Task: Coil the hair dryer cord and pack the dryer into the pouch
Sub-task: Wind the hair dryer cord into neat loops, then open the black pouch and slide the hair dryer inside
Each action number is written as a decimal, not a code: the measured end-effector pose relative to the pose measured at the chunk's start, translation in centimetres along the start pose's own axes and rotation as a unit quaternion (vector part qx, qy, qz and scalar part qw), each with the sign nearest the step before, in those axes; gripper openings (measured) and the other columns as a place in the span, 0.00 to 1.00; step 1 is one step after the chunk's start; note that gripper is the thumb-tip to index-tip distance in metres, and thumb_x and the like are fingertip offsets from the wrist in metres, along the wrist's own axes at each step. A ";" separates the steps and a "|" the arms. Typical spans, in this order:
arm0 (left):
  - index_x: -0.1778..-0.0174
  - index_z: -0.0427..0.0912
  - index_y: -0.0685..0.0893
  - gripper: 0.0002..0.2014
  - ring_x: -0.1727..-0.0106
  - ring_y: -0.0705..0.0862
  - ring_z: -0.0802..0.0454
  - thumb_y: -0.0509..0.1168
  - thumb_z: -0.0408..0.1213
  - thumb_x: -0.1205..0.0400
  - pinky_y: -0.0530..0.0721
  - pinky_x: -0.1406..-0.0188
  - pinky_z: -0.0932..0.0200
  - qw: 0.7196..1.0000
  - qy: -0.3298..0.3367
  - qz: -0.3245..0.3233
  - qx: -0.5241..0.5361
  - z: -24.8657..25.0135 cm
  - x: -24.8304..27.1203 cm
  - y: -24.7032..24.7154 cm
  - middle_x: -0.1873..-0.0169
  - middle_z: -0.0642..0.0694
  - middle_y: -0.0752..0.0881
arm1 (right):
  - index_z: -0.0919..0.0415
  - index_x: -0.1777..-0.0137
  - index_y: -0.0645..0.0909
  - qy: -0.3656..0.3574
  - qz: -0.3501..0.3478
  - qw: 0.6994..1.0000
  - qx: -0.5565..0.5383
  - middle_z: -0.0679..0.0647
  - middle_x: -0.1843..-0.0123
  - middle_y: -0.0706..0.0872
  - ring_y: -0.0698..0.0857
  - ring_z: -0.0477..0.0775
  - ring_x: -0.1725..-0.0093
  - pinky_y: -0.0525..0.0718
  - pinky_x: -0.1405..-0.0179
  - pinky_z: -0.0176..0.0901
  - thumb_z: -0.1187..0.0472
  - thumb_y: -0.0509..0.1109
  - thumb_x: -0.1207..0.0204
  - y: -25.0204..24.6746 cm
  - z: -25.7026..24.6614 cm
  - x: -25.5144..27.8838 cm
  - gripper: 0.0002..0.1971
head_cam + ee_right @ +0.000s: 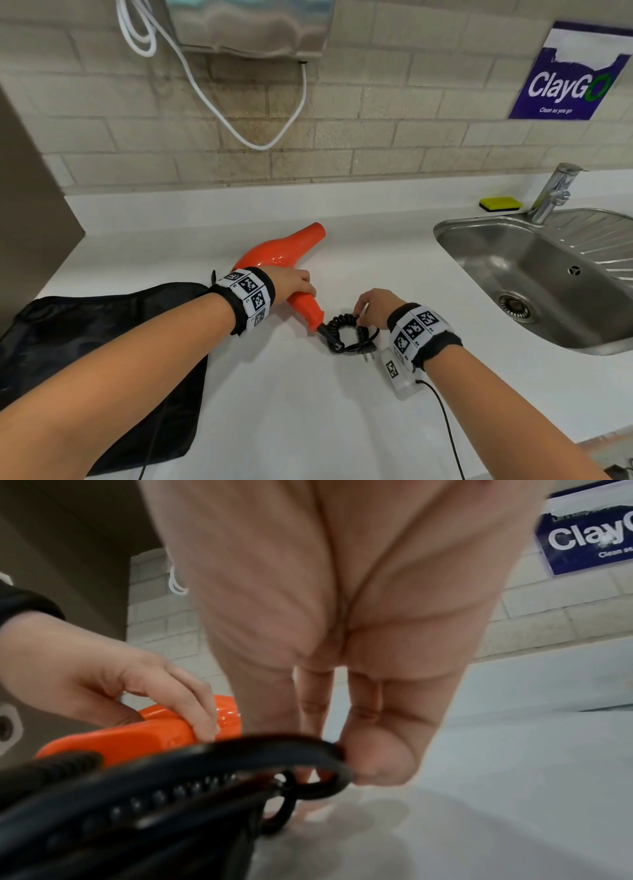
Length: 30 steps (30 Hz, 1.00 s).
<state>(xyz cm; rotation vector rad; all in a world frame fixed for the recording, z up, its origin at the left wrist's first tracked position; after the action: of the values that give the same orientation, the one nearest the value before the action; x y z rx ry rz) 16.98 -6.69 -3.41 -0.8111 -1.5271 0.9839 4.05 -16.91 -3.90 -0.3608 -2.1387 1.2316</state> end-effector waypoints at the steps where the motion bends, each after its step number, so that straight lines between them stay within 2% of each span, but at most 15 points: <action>1: 0.27 0.53 0.68 0.30 0.32 0.75 0.43 0.63 0.26 0.23 0.71 0.31 0.48 1.000 -0.005 0.012 0.012 -0.1 0.0 -0.1 0.30 0.49 0.72 | 0.65 0.43 0.83 0.000 0.001 1.000 -0.003 0.59 0.43 0.85 0.79 0.52 0.49 0.75 0.49 0.37 0.65 0.69 0.26 0.0 0.0 0.0 0.12; 4: 0.27 0.53 0.69 0.24 0.30 0.74 0.43 0.59 0.33 0.19 0.69 0.29 0.50 0.996 -0.045 0.057 0.054 -0.6 0.1 -0.3 0.29 0.47 0.74 | 0.65 0.44 0.83 -0.002 0.000 1.000 -0.013 0.57 0.50 0.83 0.77 0.50 0.52 0.75 0.53 0.37 0.65 0.70 0.26 0.0 0.0 0.0 0.12; 6: 0.29 0.53 0.71 0.21 0.32 0.75 0.43 0.58 0.36 0.19 0.71 0.31 0.51 0.996 -0.043 0.071 0.040 -0.4 0.1 -0.4 0.31 0.45 0.75 | 0.65 0.45 0.83 -0.005 -0.001 1.000 -0.018 0.53 0.54 0.80 0.77 0.51 0.55 0.76 0.61 0.35 0.64 0.70 0.27 0.0 0.0 0.0 0.11; 8: 0.31 0.54 0.74 0.20 0.31 0.74 0.44 0.58 0.36 0.19 0.69 0.30 0.51 0.994 -0.042 0.082 0.063 -0.2 0.1 -0.3 0.31 0.47 0.76 | 0.65 0.45 0.83 -0.009 -0.003 1.000 -0.019 0.53 0.54 0.79 0.77 0.49 0.62 0.72 0.71 0.30 0.64 0.70 0.27 -0.1 0.0 0.0 0.11; 9: 0.30 0.53 0.74 0.21 0.30 0.73 0.44 0.58 0.33 0.20 0.69 0.29 0.51 0.992 -0.045 0.086 0.077 -0.1 0.1 -0.4 0.30 0.47 0.74 | 0.65 0.45 0.83 -0.011 -0.005 1.000 -0.018 0.53 0.54 0.79 0.76 0.46 0.67 0.70 0.73 0.29 0.64 0.70 0.26 -0.1 0.0 -0.1 0.11; 11: 0.30 0.52 0.73 0.24 0.29 0.71 0.43 0.58 0.27 0.20 0.72 0.31 0.48 0.989 -0.069 0.088 0.094 0.0 0.3 -0.4 0.27 0.48 0.70 | 0.65 0.44 0.83 -0.015 -0.012 1.000 -0.015 0.53 0.54 0.79 0.72 0.42 0.71 0.70 0.74 0.28 0.64 0.69 0.26 0.0 0.1 -0.2 0.11; 14: 0.30 0.53 0.73 0.23 0.36 0.75 0.41 0.60 0.30 0.20 0.76 0.40 0.50 0.981 -0.116 0.117 0.099 0.0 0.7 -0.4 0.29 0.47 0.68 | 0.65 0.43 0.82 -0.021 -0.024 0.999 -0.005 0.53 0.54 0.78 0.71 0.41 0.71 0.69 0.75 0.28 0.66 0.68 0.25 0.1 0.1 -0.4 0.12; 16: 0.30 0.51 0.72 0.24 0.37 0.76 0.41 0.61 0.30 0.21 0.77 0.40 0.49 0.978 -0.126 0.125 0.113 0.4 1.1 -0.2 0.30 0.47 0.69 | 0.65 0.42 0.82 -0.026 -0.030 0.999 0.003 0.53 0.54 0.78 0.72 0.42 0.71 0.69 0.75 0.27 0.67 0.67 0.25 0.2 0.1 -0.4 0.12; 19: 0.28 0.52 0.69 0.29 0.35 0.76 0.42 0.64 0.28 0.24 0.77 0.36 0.46 0.973 -0.130 0.135 0.137 0.6 1.5 0.3 0.29 0.48 0.68 | 0.65 0.41 0.81 -0.036 -0.040 0.998 0.027 0.53 0.52 0.78 0.77 0.50 0.62 0.69 0.74 0.27 0.67 0.67 0.25 0.1 -0.2 -0.4 0.12; 21: 0.25 0.51 0.66 0.32 0.29 0.72 0.42 0.65 0.28 0.25 0.72 0.28 0.48 0.971 -0.137 0.147 0.130 0.7 1.8 0.4 0.25 0.47 0.65 | 0.65 0.41 0.81 -0.044 -0.044 0.997 0.047 0.57 0.47 0.80 0.76 0.52 0.55 0.70 0.72 0.27 0.67 0.66 0.25 0.2 -0.4 -0.4 0.13; 22: 0.24 0.51 0.65 0.33 0.25 0.68 0.43 0.65 0.29 0.24 0.67 0.25 0.48 0.970 -0.146 0.152 0.118 0.8 2.0 0.5 0.22 0.46 0.62 | 0.65 0.40 0.81 -0.047 -0.044 0.996 0.055 0.58 0.43 0.82 0.76 0.52 0.53 0.72 0.70 0.29 0.67 0.66 0.25 0.2 -0.5 -0.4 0.13; 24: 0.23 0.49 0.62 0.33 0.22 0.62 0.42 0.66 0.32 0.24 0.63 0.22 0.46 0.965 -0.175 0.168 0.104 0.9 2.4 0.6 0.20 0.43 0.58 | 0.64 0.40 0.80 -0.051 -0.042 0.995 0.068 0.59 0.36 0.81 0.80 0.54 0.48 0.79 0.56 0.35 0.67 0.66 0.25 0.2 -0.5 -0.3 0.14; 26: 0.23 0.48 0.62 0.33 0.23 0.65 0.42 0.67 0.36 0.24 0.66 0.24 0.45 0.954 -0.202 0.188 0.121 1.0 3.0 0.6 0.21 0.42 0.58 | 0.63 0.39 0.80 -0.058 -0.039 0.995 0.073 0.59 0.35 0.80 0.81 0.56 0.39 0.79 0.45 0.39 0.66 0.67 0.25 0.2 -0.4 -0.2 0.15; 30: 0.23 0.48 0.62 0.31 0.32 0.76 0.43 0.65 0.42 0.22 0.76 0.31 0.47 0.944 -0.207 0.184 0.179 1.7 3.9 1.4 0.23 0.45 0.64 | 0.62 0.35 0.76 -0.082 -0.046 0.992 0.082 0.59 0.33 0.79 0.80 0.57 0.37 0.76 0.45 0.39 0.62 0.65 0.23 0.5 -0.8 0.4 0.17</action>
<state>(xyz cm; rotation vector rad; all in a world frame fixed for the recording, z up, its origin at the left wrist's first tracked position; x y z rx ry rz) 14.62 -2.93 -3.14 -0.6639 -1.5000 1.7423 4.19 -15.94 -3.85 -0.0910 -2.1448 1.4126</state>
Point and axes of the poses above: each hand's wrist, its own x-axis away from the middle knuckle, its own y-axis out of the palm, z = x × y, the point moved 7 cm from there along -x, towards the middle knuckle
